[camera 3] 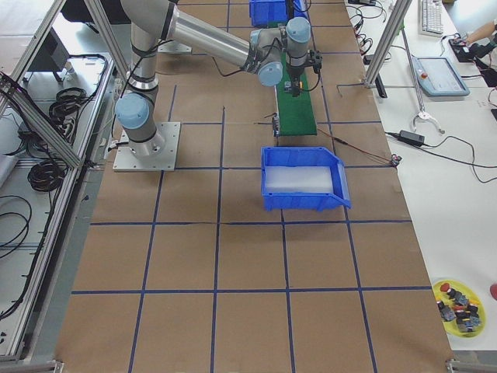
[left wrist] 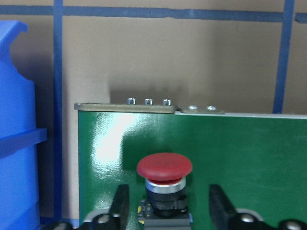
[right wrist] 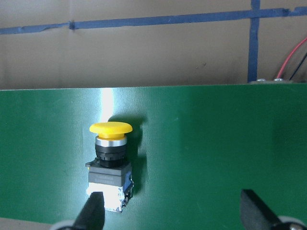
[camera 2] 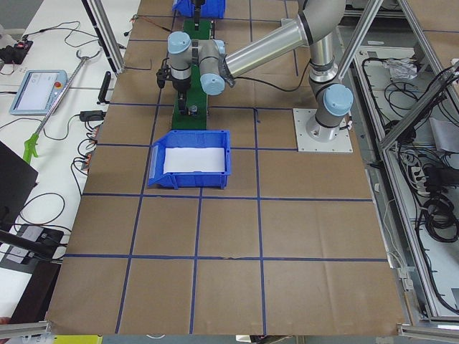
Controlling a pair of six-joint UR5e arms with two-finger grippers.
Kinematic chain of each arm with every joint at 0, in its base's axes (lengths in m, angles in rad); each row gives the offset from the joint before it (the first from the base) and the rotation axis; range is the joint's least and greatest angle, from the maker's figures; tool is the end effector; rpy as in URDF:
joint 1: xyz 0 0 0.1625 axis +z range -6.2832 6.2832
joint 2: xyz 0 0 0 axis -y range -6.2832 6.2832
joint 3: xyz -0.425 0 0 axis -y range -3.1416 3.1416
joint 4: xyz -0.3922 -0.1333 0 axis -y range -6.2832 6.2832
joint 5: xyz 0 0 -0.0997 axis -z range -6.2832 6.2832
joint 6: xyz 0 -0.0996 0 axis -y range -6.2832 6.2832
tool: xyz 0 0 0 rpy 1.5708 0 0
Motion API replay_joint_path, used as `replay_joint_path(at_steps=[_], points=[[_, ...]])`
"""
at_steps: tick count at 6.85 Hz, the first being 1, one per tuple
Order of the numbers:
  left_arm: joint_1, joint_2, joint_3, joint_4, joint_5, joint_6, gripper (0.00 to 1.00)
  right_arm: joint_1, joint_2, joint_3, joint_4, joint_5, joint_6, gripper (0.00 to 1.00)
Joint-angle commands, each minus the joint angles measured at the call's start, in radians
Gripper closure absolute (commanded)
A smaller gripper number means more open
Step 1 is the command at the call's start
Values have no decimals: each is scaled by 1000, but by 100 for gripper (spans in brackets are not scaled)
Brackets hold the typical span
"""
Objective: Transport two buttons from left to right
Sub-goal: 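Place the red button on the belt while the right gripper descends on the yellow button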
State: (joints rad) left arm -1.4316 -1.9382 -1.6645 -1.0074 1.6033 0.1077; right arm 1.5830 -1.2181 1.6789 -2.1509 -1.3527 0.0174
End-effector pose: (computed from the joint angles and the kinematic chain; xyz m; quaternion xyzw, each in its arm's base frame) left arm -0.0437 -0.6254 0.2958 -0.0166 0.9984 -0.0487 0.0224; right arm 0.1623 -0.6067 0.3023 -0.0039 0.9923 -0.0576 0.1095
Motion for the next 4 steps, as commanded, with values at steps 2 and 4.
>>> replay_joint_path(at_steps=[2,4], points=[[-45,143,2,-145,-6,-67,0,0,38,-19,-1,1,49,0],[-75,270,5,-369,-9,-72,0,0,60,-21,-1,1,49,0]])
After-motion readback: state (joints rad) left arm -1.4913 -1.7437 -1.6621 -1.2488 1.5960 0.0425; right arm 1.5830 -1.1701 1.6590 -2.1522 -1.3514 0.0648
